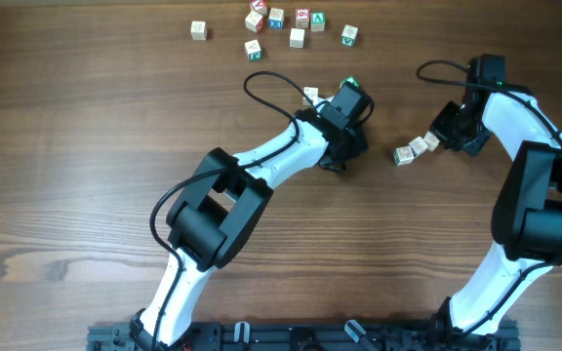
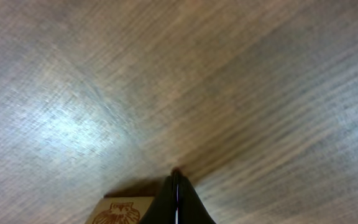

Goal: Form a horizontal line

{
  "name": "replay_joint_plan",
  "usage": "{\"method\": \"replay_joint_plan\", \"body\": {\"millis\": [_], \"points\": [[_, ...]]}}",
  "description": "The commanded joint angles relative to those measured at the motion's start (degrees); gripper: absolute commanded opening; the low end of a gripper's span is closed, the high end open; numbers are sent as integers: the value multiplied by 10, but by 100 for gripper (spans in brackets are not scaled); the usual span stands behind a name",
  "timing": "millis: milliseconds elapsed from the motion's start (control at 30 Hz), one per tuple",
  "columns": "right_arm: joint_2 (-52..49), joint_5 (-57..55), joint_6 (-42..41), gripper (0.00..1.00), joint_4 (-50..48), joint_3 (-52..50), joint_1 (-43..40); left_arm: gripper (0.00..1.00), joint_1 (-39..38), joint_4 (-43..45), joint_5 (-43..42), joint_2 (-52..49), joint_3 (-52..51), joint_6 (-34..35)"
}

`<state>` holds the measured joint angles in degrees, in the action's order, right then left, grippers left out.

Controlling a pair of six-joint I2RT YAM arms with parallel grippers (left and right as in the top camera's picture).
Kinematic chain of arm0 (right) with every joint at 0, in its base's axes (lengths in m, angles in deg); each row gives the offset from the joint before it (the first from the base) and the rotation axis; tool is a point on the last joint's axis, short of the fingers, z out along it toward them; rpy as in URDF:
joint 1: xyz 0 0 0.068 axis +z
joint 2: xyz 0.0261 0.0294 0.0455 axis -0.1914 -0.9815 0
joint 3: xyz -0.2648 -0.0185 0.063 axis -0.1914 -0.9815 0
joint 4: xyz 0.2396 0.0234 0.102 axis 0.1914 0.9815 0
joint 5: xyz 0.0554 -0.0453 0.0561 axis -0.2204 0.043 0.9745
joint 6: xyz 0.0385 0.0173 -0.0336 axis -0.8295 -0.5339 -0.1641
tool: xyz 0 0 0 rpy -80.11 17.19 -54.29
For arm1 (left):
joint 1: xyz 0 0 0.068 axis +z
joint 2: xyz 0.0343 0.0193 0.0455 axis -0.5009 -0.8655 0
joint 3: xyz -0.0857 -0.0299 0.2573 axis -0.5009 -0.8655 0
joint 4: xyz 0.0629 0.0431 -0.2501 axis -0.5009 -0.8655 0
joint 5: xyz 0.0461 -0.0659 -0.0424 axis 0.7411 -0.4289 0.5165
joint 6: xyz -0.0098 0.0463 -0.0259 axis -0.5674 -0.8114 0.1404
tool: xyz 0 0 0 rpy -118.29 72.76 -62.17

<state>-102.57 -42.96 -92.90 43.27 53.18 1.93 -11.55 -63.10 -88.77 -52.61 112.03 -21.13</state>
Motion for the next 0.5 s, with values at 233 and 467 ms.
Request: {"method": "replay_joint_plan", "body": {"millis": [233,467], "points": [[-1,31,30,4,-70,7,-2,4,7,-16,27,-14,-19,3],[-1,153,112,4,-92,7,-2,4,7,-16,27,-14,-19,2]]}}
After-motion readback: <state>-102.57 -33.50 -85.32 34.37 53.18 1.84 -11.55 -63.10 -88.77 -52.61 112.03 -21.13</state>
